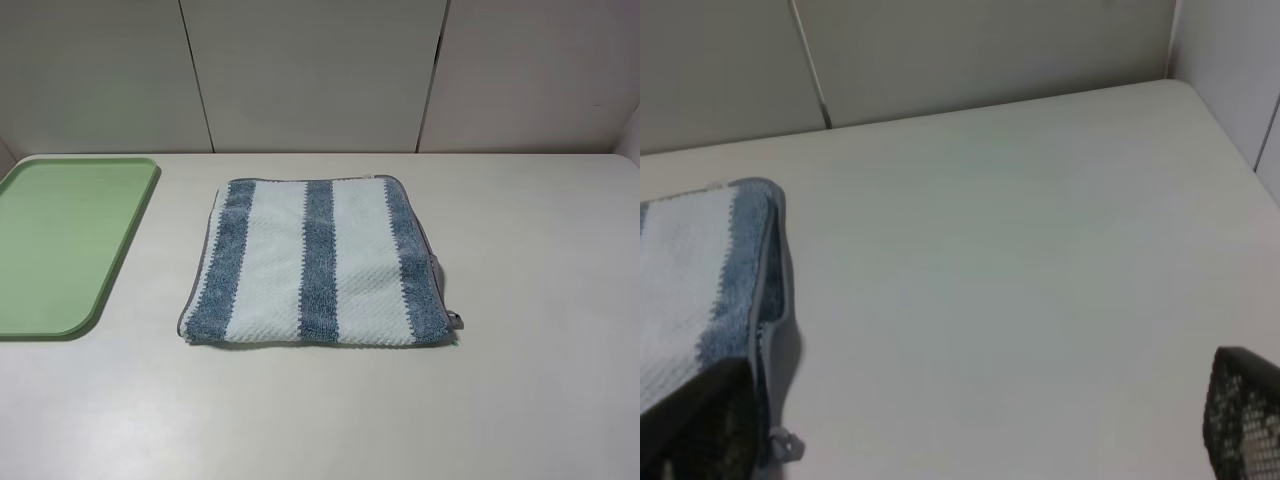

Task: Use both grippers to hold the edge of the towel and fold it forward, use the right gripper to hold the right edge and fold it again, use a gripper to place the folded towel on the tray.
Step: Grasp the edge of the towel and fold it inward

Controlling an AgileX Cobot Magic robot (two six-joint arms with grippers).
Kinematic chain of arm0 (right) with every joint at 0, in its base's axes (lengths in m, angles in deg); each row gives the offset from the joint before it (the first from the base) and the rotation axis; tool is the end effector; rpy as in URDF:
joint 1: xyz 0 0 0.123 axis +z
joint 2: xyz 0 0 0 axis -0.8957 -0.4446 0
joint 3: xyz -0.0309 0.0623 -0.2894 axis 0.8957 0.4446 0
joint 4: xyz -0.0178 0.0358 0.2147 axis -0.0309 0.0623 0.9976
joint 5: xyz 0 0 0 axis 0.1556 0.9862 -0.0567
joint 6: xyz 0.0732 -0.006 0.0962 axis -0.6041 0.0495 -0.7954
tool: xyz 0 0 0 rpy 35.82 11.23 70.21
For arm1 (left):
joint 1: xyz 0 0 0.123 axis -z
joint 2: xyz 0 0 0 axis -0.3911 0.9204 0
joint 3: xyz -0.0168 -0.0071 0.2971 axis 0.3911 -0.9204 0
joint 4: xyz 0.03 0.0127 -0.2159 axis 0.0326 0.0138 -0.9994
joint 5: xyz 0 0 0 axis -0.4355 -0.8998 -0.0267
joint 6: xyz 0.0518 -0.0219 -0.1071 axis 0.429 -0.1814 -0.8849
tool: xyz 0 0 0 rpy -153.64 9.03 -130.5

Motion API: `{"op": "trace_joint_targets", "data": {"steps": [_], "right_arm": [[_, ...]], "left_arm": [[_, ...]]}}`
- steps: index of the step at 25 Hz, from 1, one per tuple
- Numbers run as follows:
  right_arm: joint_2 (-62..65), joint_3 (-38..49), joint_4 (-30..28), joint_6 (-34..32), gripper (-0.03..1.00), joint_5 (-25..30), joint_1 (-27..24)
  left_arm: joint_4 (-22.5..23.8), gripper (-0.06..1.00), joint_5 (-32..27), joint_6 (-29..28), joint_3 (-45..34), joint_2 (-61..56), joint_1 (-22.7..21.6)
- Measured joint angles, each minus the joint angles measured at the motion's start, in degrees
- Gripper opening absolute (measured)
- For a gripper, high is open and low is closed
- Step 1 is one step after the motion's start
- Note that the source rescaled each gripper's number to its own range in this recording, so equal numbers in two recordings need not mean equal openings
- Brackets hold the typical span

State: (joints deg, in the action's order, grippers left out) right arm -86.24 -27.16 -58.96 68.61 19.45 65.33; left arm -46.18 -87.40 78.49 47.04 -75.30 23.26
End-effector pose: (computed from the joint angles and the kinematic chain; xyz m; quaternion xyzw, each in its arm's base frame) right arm -0.0191 -0.0083 0.2689 0.0473 0.8369 0.0092 0.5452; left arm -0.0190 0.0050 0.2695 0.0371 0.8500 0.0448 0.5236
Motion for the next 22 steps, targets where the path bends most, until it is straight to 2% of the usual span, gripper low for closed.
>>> {"op": "trace_joint_targets", "data": {"steps": [8, 11, 13, 18, 22], "right_arm": [[-16.35, -9.46, 0.0, 4.05, 1.0, -0.06, 0.0], [-23.56, -12.88, 0.0, 7.67, 1.0, -0.18, 0.0], [-27.93, -14.86, 0.0, 9.29, 1.0, -0.3, 0.96], [-38.33, -17.98, -0.35, 11.62, 1.0, -0.47, 8.12], [-45.52, -19.63, -0.91, 13.38, 1.0, -1.06, 13.56]], "left_arm": [[-0.67, 1.0, 0.8, 10.6, 10.63, 17.44, 1.01], [-1.51, 1.0, 2.77, 12.25, 14.15, 23.63, 6.61], [-0.1, 1.0, 3.01, 12.94, 15.71, 27.71, 11.85], [6.78, 1.0, 2.92, 13.49, 17.47, 36.81, 26.61], [9.56, 0.99, 2.92, 13.54, 17.6, 42.6, 35.07]]}}
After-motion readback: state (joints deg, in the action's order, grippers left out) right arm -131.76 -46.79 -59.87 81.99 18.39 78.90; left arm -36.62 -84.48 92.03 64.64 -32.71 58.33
